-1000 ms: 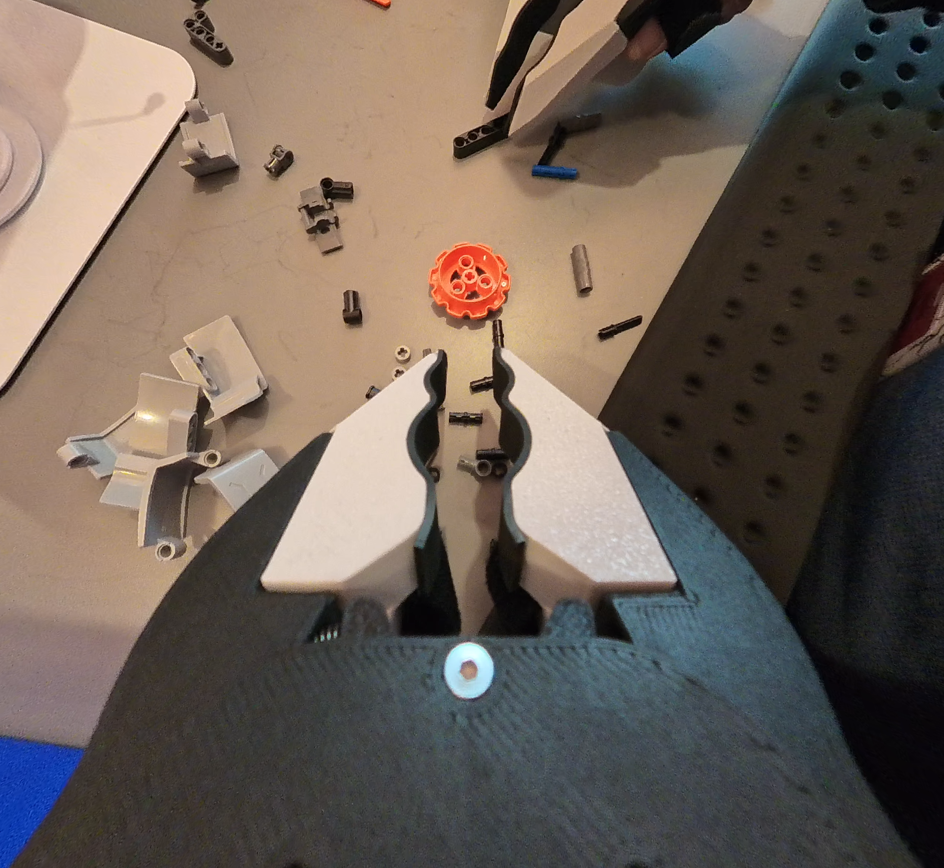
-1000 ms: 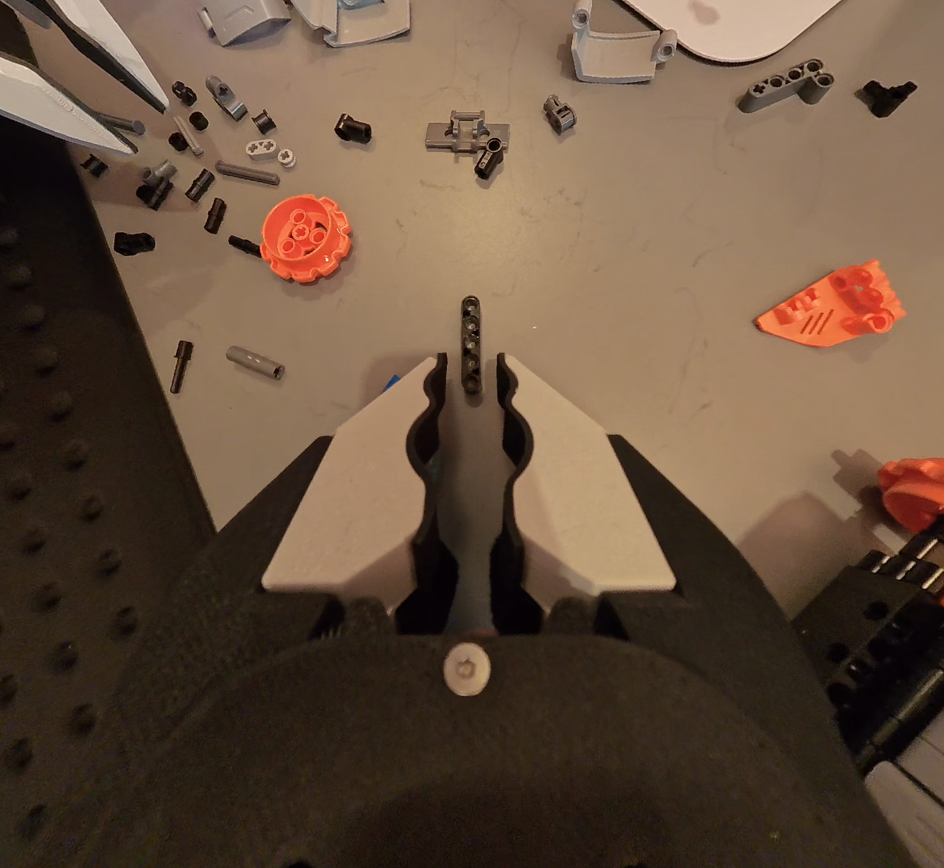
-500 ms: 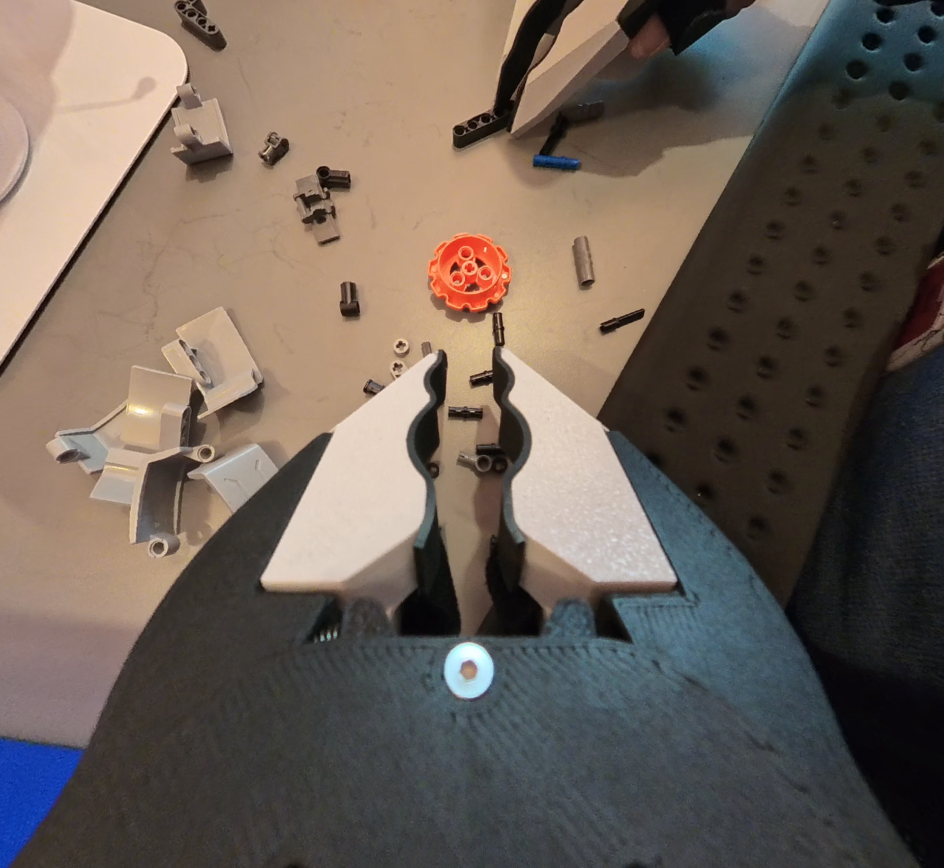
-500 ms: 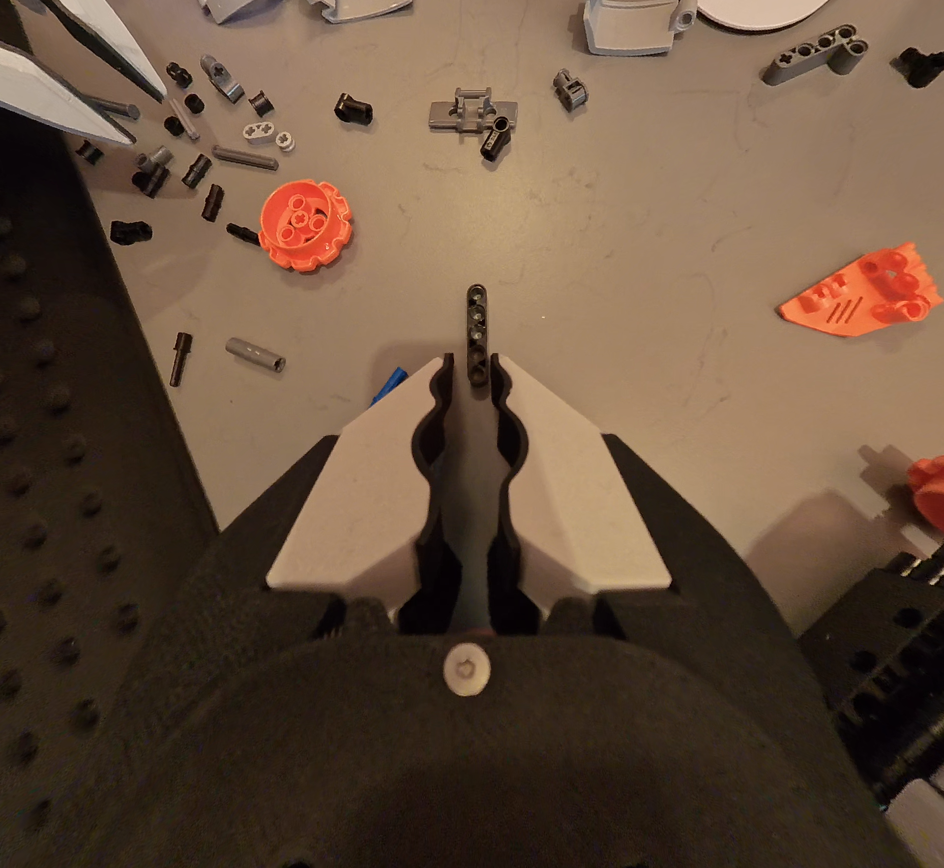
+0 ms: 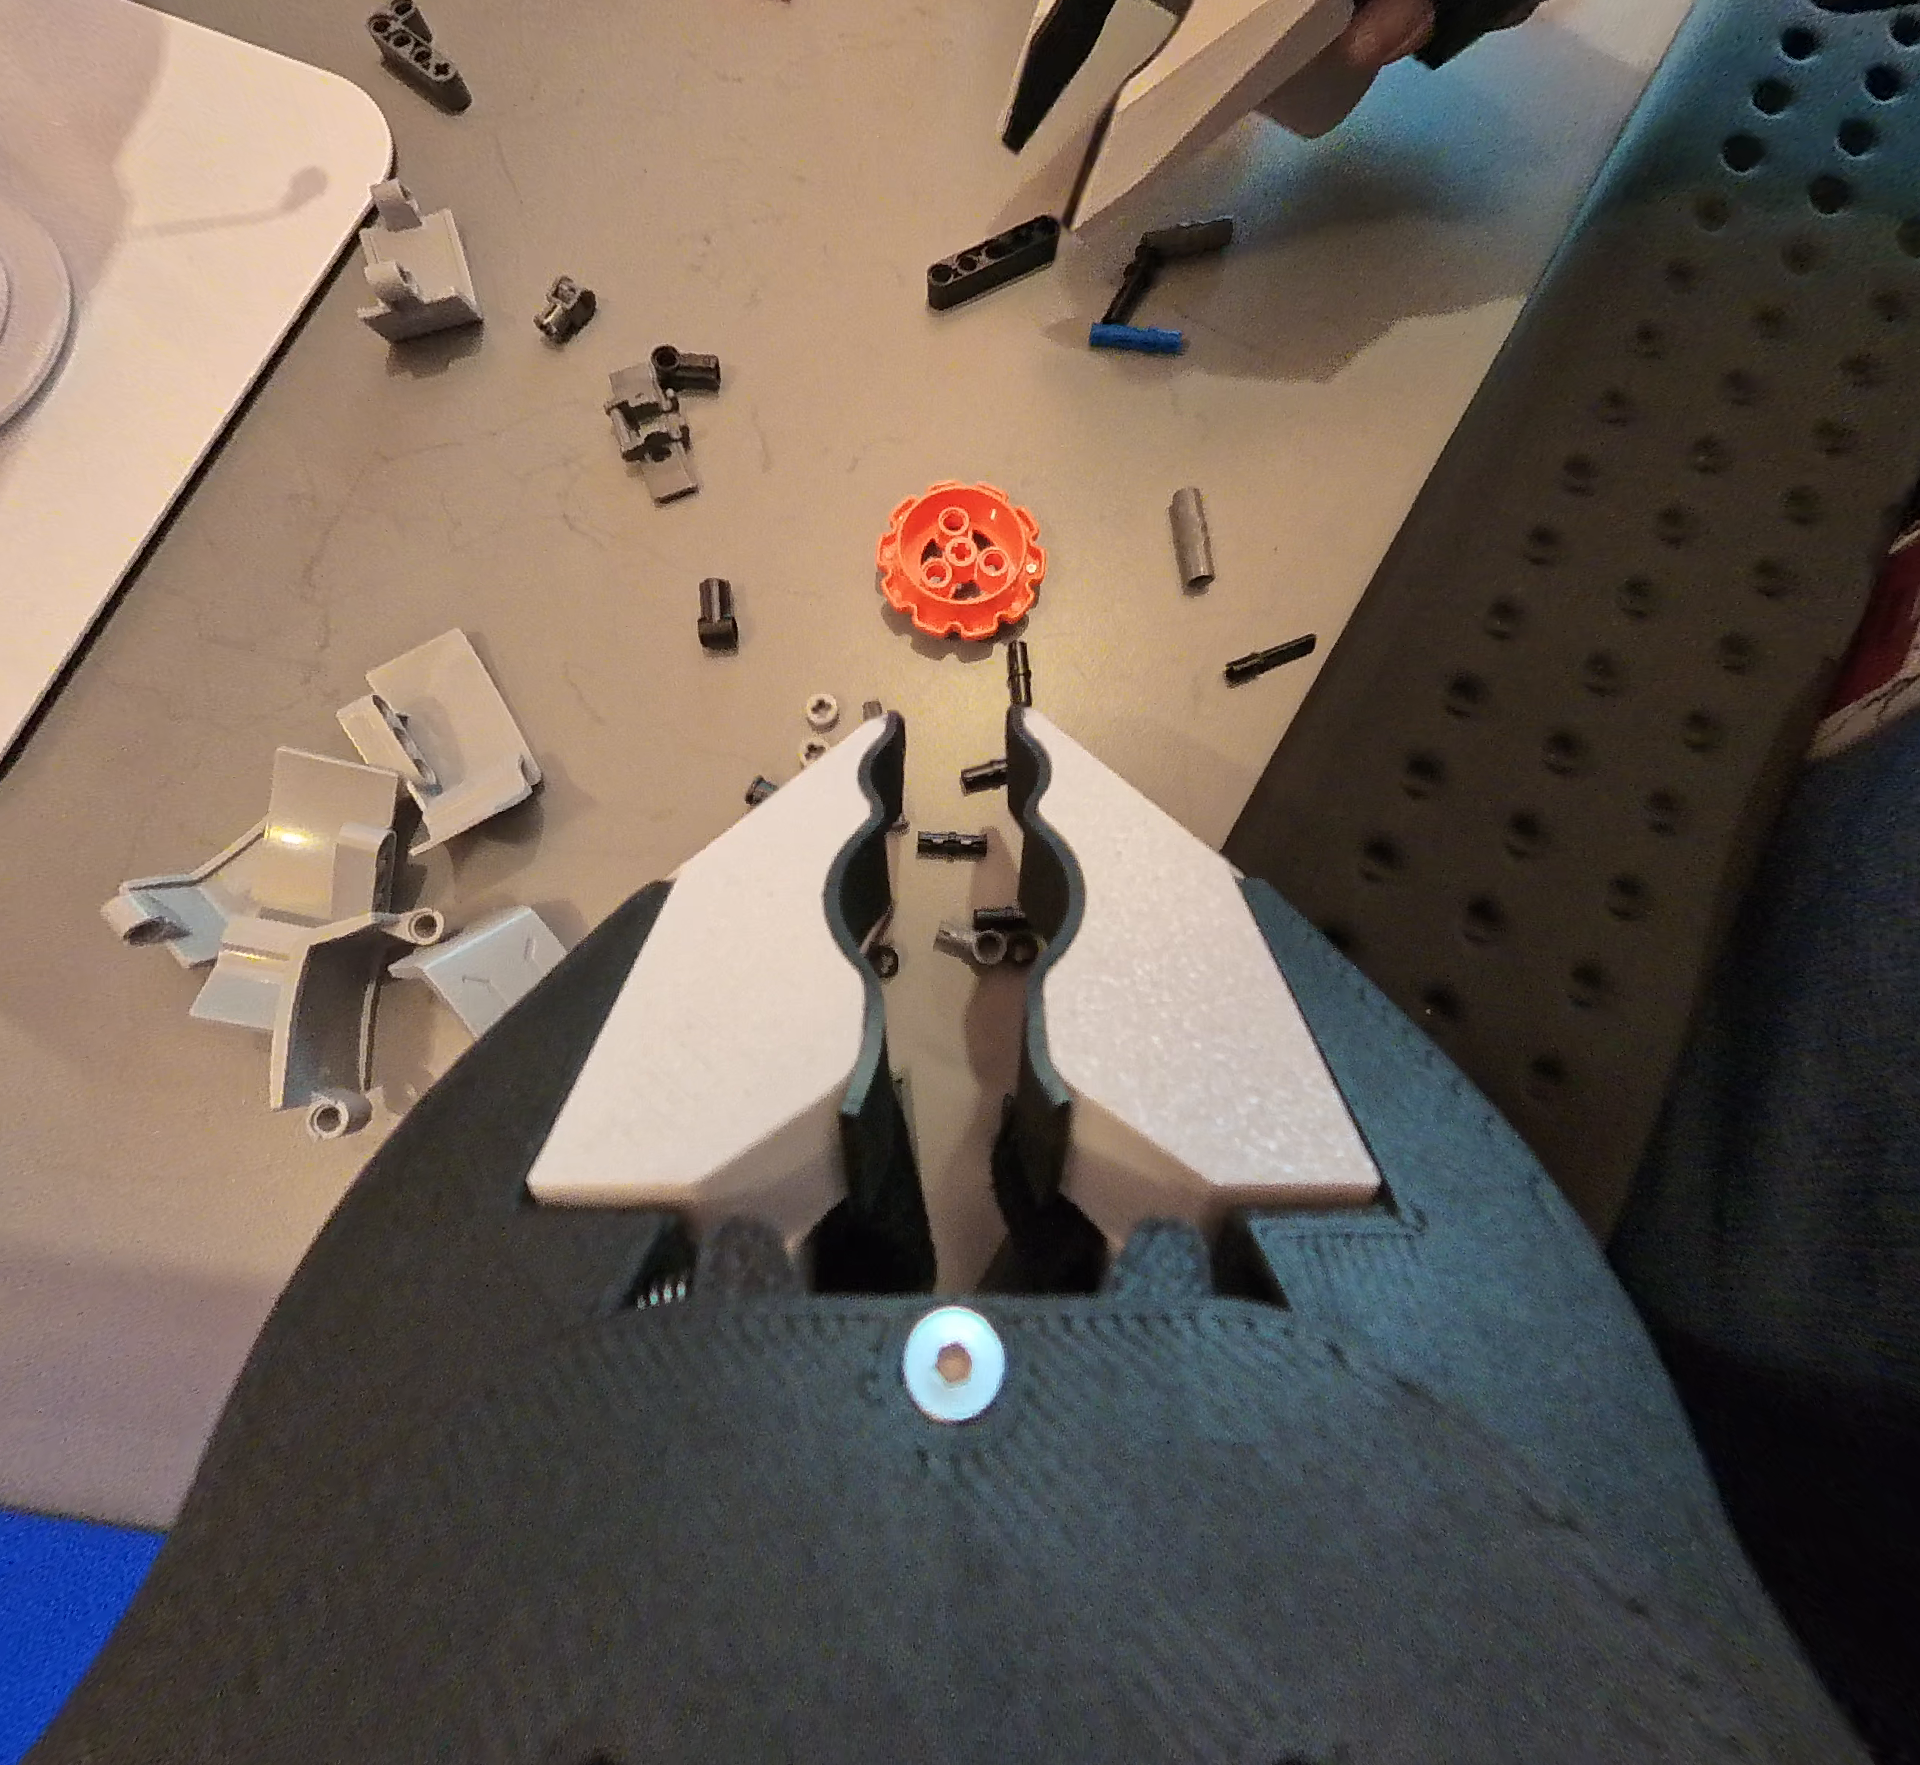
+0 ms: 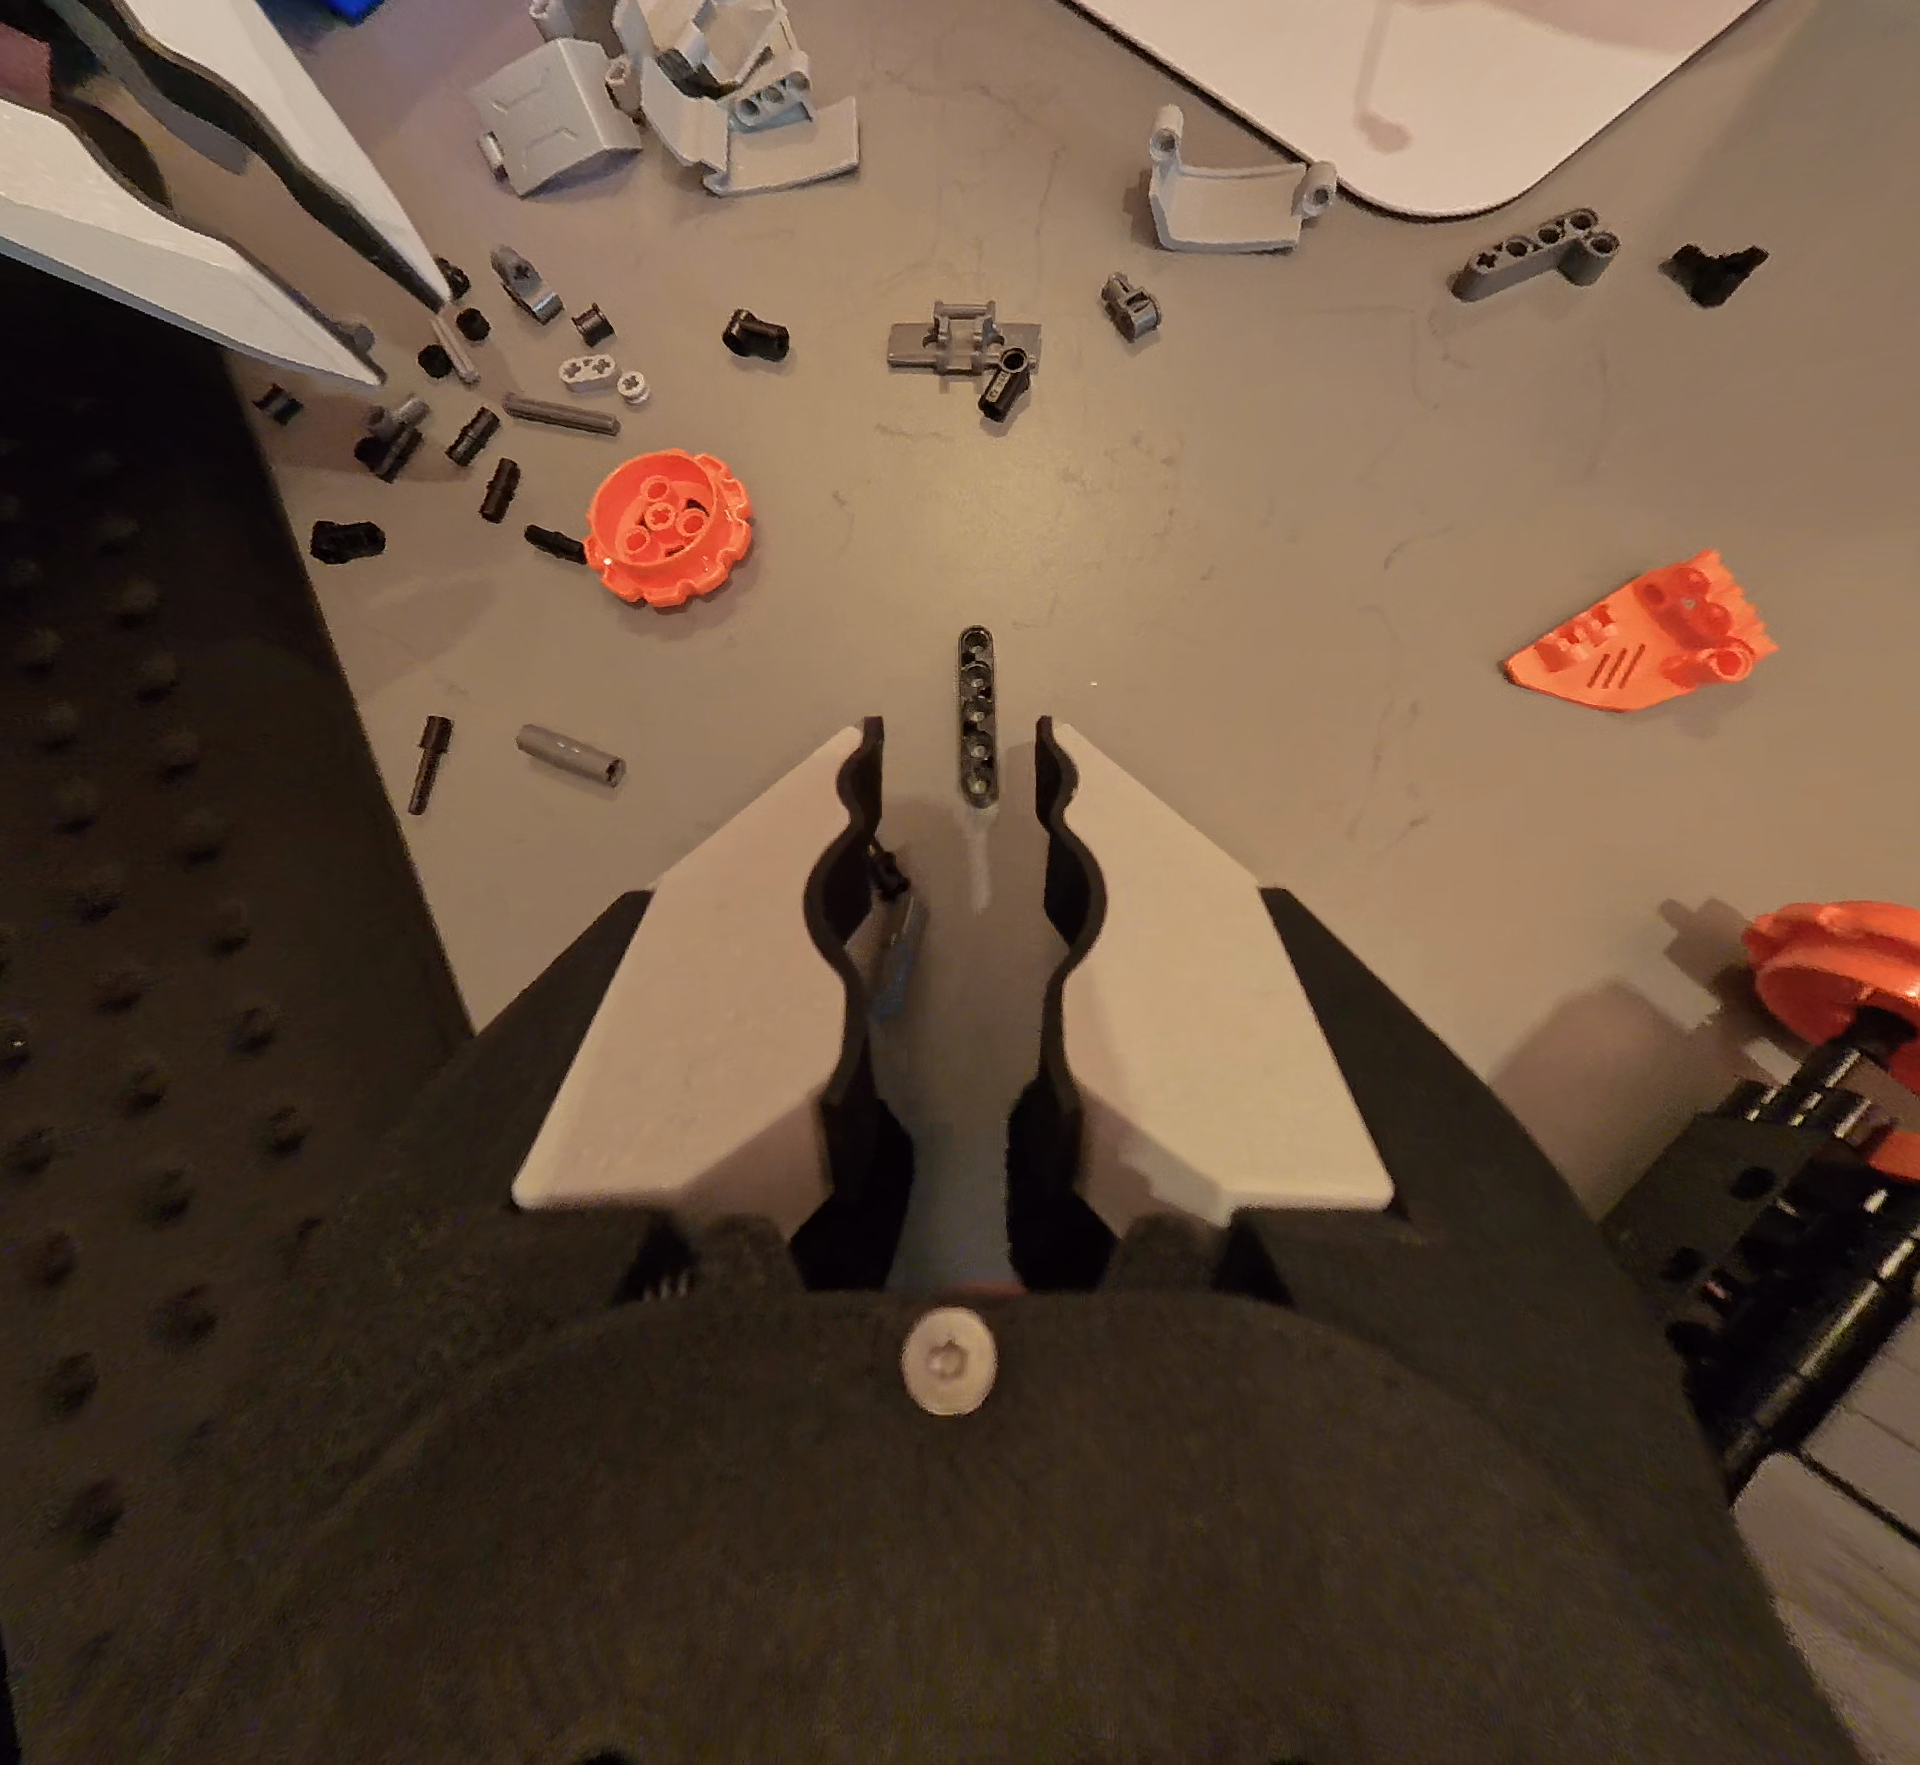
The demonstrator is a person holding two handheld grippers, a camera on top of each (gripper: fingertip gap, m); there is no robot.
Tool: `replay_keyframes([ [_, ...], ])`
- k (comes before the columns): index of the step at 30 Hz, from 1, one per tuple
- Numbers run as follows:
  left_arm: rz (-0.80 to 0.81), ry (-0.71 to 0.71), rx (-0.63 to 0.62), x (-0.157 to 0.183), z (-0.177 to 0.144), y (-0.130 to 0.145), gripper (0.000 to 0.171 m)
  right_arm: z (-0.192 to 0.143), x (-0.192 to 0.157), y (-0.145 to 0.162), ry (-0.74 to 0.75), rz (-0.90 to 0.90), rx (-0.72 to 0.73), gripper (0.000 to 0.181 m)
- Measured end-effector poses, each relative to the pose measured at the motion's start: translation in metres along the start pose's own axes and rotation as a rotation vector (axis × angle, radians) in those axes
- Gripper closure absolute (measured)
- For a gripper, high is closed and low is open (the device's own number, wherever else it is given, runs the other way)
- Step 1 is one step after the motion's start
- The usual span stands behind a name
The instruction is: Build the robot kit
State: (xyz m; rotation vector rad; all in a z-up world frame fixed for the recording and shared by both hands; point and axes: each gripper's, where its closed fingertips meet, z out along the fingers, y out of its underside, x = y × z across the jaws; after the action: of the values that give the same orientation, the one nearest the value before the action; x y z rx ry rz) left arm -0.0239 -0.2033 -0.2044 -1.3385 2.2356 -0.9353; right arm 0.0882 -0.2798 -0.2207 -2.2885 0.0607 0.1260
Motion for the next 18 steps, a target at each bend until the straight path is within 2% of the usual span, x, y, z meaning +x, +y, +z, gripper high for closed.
replay_keyframes([
  [3,0.01,0.002,0.016,0.001,0.0,-0.007,0.152,-0.014,-0.006,-0.005,0.005,-0.013,0.053,0.149],
  [5,0.028,0.011,0.038,0.003,0.001,-0.021,0.151,-0.039,-0.012,-0.016,0.021,-0.044,0.14,0.149],
  [7,0.057,0.027,0.064,0.008,0.004,-0.039,0.149,-0.079,-0.011,-0.03,0.096,-0.09,0.272,0.149],
  [10,0.09,0.098,0.106,0.024,0.018,-0.074,0.142,-0.161,0.017,-0.038,0.365,-0.12,0.453,0.15],
  [13,0.136,0.181,0.139,0.049,0.041,-0.112,0.134,-0.226,0.06,-0.01,0.598,-0.047,0.476,0.149],
  [15,0.16,0.22,0.138,0.064,0.062,-0.133,0.126,-0.243,0.092,0.026,0.687,0.078,0.399,0.142],
  [16,0.172,0.242,0.136,0.071,0.073,-0.143,0.124,-0.243,0.104,0.045,0.684,0.149,0.352,0.141],
  [18,0.175,0.273,0.112,0.083,0.097,-0.157,0.12,-0.229,0.114,0.068,0.57,0.266,0.318,0.138],
])
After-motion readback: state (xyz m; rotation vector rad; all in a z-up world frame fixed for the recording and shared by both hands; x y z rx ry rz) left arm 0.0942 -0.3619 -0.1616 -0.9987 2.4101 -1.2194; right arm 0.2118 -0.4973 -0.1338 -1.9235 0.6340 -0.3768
